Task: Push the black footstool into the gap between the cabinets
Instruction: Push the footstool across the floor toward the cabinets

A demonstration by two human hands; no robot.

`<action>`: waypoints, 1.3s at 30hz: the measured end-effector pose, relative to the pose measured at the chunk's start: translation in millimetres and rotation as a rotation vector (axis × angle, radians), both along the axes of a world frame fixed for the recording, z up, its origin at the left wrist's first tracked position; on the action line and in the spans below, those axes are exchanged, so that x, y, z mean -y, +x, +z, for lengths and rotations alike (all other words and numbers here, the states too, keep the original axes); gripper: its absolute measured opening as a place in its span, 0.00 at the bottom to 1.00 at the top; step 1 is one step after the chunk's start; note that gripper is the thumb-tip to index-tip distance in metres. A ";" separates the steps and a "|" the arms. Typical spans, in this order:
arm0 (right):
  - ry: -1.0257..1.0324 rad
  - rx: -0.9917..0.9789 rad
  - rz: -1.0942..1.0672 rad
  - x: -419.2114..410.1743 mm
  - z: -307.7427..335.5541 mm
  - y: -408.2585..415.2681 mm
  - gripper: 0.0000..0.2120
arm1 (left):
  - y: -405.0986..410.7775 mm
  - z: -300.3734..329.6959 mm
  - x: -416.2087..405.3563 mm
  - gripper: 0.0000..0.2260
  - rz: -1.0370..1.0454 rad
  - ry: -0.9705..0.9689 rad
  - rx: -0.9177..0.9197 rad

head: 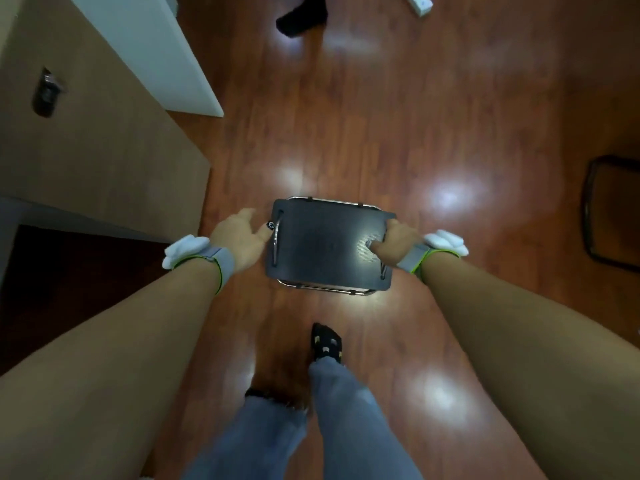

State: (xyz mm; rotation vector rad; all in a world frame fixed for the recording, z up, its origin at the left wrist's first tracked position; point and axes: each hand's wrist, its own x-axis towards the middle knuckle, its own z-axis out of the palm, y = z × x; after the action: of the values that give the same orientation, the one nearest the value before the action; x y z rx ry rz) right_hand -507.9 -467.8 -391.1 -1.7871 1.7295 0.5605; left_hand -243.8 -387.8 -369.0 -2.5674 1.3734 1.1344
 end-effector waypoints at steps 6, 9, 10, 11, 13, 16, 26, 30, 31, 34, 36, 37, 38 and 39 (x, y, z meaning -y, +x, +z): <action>0.018 -0.021 -0.101 10.5 -125.6 -12.8 0.24 | -25.1 -119.7 21.6 0.23 0.062 -0.044 -0.095; 0.014 -0.028 -0.115 7.2 -184.7 -17.6 0.24 | -30.0 -179.3 20.8 0.22 0.070 -0.031 -0.129; 0.007 -0.031 -0.128 6.2 -201.9 -18.6 0.24 | -30.5 -196.7 19.4 0.22 0.065 -0.026 -0.126; -0.005 -0.033 -0.138 5.5 -219.5 -19.8 0.24 | -30.5 -214.7 18.1 0.22 0.056 -0.021 -0.120; -0.032 -0.018 -0.143 4.8 -253.0 -21.8 0.24 | -28.7 -247.9 16.4 0.22 0.036 -0.003 -0.104; -0.083 -0.005 -0.156 7.2 -303.0 -26.5 0.24 | -21.6 -296.4 18.6 0.23 0.017 0.000 -0.078; -0.253 -0.016 -0.181 15.7 -458.1 -26.7 0.38 | -3.3 -438.6 33.5 0.24 0.052 -0.240 0.099; -0.359 -0.031 -0.209 17.7 -475.9 -37.2 0.51 | -5.5 -473.6 33.7 0.27 0.119 -0.350 0.116; -0.374 -0.018 -0.219 19.1 -477.0 -39.8 0.53 | -6.4 -480.6 32.7 0.27 0.136 -0.359 0.105; -0.284 -0.020 -0.161 12.9 -478.0 -35.7 0.61 | -5.5 -488.2 30.0 0.26 0.172 -0.407 0.112; -0.203 -0.024 -0.119 7.6 -480.2 -27.4 0.65 | -2.4 -487.5 33.0 0.25 0.202 -0.409 0.114; -0.181 -0.032 -0.109 7.4 -481.6 -23.6 0.66 | -0.9 -488.3 36.2 0.23 0.207 -0.398 0.113; -0.174 -0.049 -0.098 8.1 -482.9 -20.1 0.66 | 0.7 -489.9 38.8 0.22 0.215 -0.385 0.109; -0.177 -0.071 -0.086 9.0 -484.4 -17.0 0.66 | 2.2 -491.2 40.8 0.21 0.236 -0.375 0.096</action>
State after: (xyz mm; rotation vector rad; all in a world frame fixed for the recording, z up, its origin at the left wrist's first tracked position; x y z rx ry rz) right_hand -524.8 -476.8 -875.5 -1.8208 1.9472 0.4519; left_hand -241.5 -428.5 -860.2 -3.0688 1.4072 0.8250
